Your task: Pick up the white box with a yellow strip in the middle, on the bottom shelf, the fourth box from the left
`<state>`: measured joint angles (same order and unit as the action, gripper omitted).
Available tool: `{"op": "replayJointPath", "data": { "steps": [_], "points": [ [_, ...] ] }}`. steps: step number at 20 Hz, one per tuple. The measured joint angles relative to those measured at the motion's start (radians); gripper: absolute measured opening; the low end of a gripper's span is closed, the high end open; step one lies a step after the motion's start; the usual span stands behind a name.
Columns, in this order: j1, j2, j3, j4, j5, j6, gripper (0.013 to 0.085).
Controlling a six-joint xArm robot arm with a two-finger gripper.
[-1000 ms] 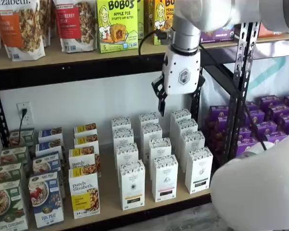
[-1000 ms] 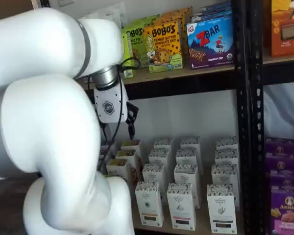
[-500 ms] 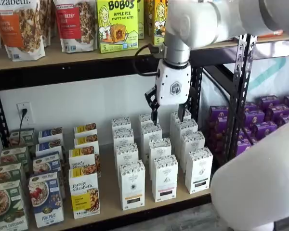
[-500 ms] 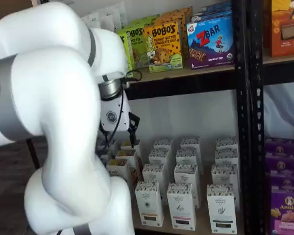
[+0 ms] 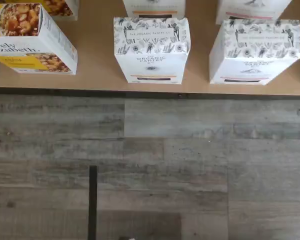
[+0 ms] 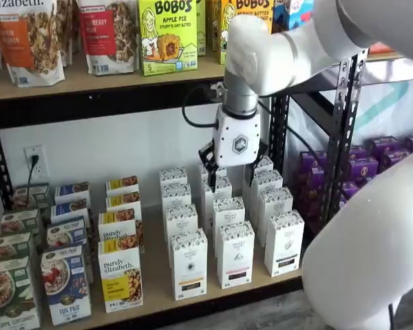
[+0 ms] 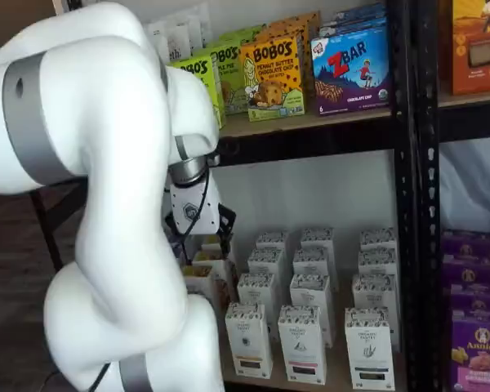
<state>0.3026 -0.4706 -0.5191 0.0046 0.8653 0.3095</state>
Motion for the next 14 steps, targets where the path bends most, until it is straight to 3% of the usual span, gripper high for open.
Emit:
{"op": "replayJointPath", "data": {
  "steps": [8,14],
  "points": [
    [0.040,0.126,0.010,-0.018,-0.130,0.051,0.0850],
    [0.057,0.223,0.012,0.017,-0.265,0.038,0.0850]
  ]
}}
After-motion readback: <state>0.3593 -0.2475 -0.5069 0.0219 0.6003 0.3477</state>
